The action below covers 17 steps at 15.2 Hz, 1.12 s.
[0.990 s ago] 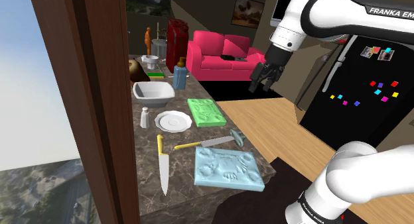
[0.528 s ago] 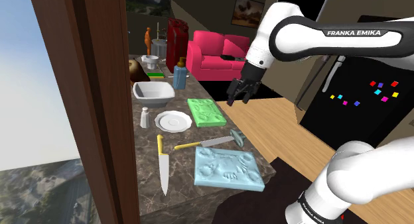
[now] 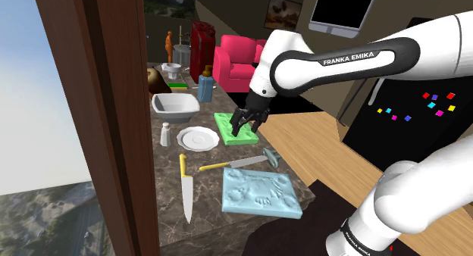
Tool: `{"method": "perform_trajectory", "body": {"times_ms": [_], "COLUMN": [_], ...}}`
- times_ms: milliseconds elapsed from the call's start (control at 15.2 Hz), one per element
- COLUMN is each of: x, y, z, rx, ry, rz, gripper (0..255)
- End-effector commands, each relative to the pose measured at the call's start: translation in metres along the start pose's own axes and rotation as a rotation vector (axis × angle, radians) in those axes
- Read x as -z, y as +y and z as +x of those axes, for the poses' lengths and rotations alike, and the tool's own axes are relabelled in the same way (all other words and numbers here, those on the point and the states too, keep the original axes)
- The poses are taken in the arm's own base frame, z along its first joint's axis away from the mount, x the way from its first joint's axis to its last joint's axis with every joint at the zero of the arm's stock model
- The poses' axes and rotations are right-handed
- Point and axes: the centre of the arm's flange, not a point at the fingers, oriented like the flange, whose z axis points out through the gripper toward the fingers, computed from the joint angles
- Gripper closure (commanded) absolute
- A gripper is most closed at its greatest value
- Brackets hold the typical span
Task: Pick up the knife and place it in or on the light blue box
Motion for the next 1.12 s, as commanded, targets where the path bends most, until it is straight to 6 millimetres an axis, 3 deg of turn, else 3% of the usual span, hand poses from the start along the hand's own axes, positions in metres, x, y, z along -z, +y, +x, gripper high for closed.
{"method": "perform_trajectory", "body": {"times_ms": [0,1056], "x": [-0.020,-0.185], "y": [-0.014,-0.123], "z": [0.010,0.081], "rx": [0.001,0.015], "ry": [0.000,-0.016], "rz": [0.004,0.027], "gripper": [0,0]}}
